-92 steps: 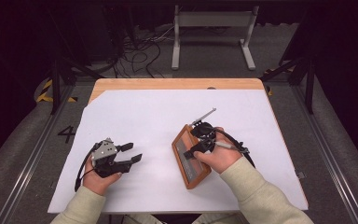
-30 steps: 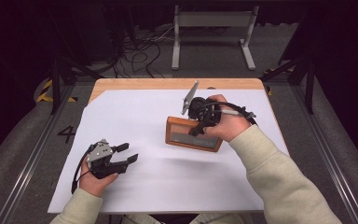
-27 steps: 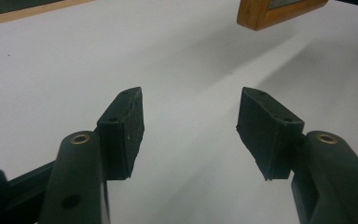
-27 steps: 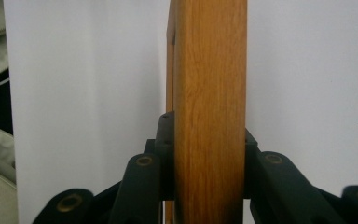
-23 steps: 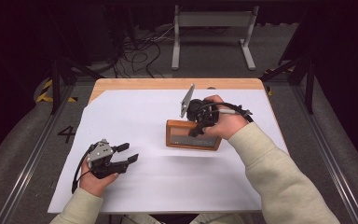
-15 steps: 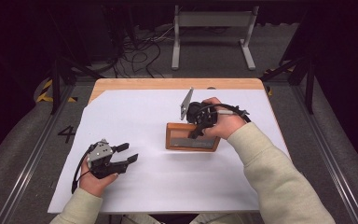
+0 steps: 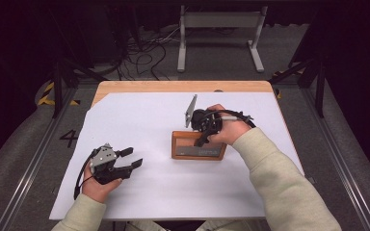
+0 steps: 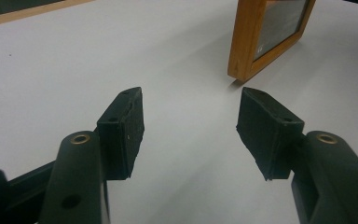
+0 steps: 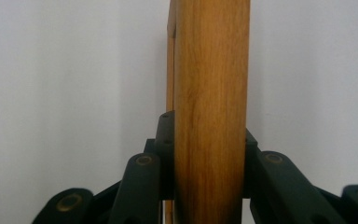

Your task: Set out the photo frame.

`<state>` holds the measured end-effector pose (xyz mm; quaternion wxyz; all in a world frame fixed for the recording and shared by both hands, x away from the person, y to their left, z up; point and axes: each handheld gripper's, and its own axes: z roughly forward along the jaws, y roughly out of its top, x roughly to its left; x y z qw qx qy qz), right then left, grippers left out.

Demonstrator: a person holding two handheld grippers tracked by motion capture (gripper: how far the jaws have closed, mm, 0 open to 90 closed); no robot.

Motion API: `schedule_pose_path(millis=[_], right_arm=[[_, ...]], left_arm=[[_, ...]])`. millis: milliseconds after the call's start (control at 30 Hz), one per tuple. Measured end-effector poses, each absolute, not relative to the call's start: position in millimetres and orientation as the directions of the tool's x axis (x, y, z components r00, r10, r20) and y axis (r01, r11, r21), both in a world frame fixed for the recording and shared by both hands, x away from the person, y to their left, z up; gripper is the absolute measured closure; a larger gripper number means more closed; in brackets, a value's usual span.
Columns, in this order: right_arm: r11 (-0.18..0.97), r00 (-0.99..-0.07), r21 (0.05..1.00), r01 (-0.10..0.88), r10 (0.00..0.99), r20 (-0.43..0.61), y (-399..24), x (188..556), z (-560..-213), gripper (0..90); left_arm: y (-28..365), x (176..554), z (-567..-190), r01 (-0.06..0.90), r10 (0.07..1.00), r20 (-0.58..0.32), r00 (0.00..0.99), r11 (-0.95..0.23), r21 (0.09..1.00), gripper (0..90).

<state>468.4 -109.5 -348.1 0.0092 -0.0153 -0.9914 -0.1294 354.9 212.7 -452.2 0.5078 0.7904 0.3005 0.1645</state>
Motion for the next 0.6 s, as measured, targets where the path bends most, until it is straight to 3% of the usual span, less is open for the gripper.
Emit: schedule_pose_path(millis=[467, 600], right_arm=[[0.958, -0.998, 0.281, 0.055, 0.047, 0.036, -109.1, 474.3, -353.8, 71.5], [0.953, -0.997, 0.293, 0.078, 0.078, 0.011, -110.3, 476.2, -353.2, 65.6]], left_arm=[[212.2, 354.5, -452.3, 0.311, 0.641, -0.048, 0.766, -0.305, 0.9, 41.5], [211.6, 354.2, -452.4, 0.314, 0.64, -0.05, 0.767, -0.306, 0.899, 41.5]])
